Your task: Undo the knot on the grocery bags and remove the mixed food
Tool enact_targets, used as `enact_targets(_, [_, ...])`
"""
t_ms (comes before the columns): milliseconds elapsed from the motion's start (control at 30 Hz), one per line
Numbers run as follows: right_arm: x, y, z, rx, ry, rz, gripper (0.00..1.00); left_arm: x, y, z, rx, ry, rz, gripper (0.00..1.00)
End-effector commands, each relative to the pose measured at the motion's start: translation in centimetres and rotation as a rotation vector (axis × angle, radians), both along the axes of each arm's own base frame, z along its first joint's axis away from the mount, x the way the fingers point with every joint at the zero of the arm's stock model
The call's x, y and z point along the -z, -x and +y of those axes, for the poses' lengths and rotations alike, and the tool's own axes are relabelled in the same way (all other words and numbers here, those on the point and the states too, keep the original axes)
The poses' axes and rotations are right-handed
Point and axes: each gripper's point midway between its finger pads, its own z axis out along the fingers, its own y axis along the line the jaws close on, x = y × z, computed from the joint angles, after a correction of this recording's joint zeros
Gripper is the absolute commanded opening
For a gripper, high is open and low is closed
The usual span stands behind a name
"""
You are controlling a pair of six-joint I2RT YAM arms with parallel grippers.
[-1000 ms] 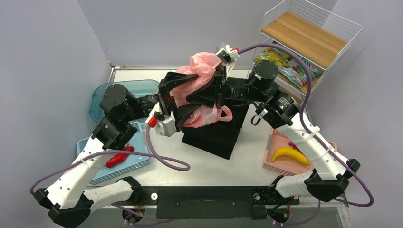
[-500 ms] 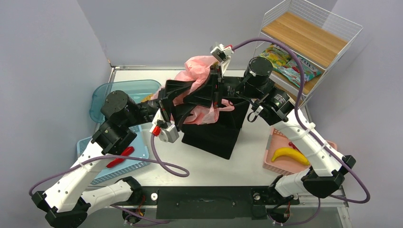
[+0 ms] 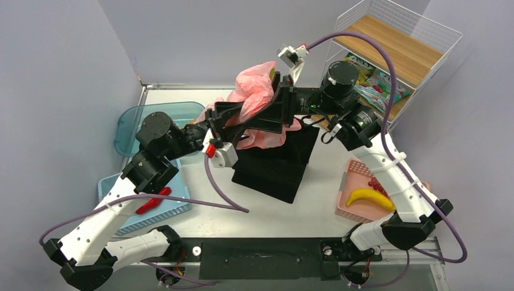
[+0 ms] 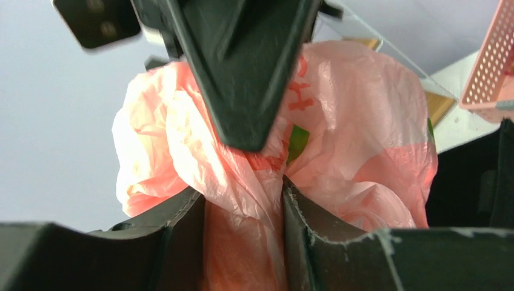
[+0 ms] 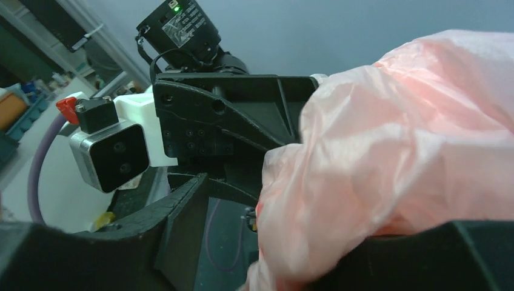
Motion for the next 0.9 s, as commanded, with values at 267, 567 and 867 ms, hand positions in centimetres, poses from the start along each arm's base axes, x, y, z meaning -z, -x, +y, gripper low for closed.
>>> enact_targets(267, [0.4, -5.7, -10.7, 0.554, 0.195, -0.478, 0.62, 2.5, -0.5, 1.5, -0.066, 0.040, 0.225, 0.00])
enact_targets(567, [-1.8, 0.1, -8.4, 0.444, 0.120, -0.909, 0.77, 2.7, 1.9, -0.6, 0.113, 0.044, 0.445, 0.00])
enact_targets(867, [4.2, -0.4, -4.5, 0.281, 0.329, -1.175, 0.81, 0.3, 5.5, -1.2, 0.295, 0.037, 0.511, 0.00])
